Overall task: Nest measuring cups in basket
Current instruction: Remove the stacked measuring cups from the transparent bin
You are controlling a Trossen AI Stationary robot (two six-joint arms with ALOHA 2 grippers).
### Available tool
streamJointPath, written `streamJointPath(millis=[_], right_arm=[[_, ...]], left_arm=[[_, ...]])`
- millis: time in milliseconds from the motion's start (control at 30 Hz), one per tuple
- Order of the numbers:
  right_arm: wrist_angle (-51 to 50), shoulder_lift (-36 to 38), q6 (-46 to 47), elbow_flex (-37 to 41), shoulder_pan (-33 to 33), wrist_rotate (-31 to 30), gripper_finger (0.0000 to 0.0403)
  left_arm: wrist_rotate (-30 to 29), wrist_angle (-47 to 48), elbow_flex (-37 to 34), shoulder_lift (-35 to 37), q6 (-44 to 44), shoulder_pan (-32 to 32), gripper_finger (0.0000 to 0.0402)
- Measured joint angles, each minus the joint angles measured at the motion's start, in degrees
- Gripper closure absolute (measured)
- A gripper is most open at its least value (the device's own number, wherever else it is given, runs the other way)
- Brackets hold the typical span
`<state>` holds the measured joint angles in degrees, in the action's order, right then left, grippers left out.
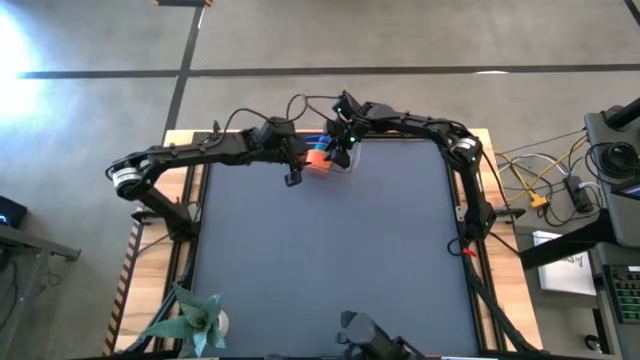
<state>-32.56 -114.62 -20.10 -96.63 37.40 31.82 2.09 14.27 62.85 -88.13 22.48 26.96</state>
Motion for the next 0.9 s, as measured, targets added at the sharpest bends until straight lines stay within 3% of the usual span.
streamJointPath(millis=[133,333,567,900], right_arm=[[0.8,4.0,-0.2,-0.2,0.1,-1.1,0.02],[0.3,6.0,-0.8,-0.2,0.2,-9.6,0.02],[0.2,6.4,-1.5,0.2,1.3,-10.2,0.02],[0.1,6.4,-1.5,0.8,2.4,-10.1,0.02]], left_arm=[[0.0,0.2,1.6,-3.6,2.5,1.2,0.0219],[0.0,7.7,9.3,-10.4,4.0,3.6,0.0219],[0.1,16.9,18.7,-16.5,6.5,4.3,0.0219],[0.5,17.3,21.0,-16.1,7.1,6.6,0.0219]])
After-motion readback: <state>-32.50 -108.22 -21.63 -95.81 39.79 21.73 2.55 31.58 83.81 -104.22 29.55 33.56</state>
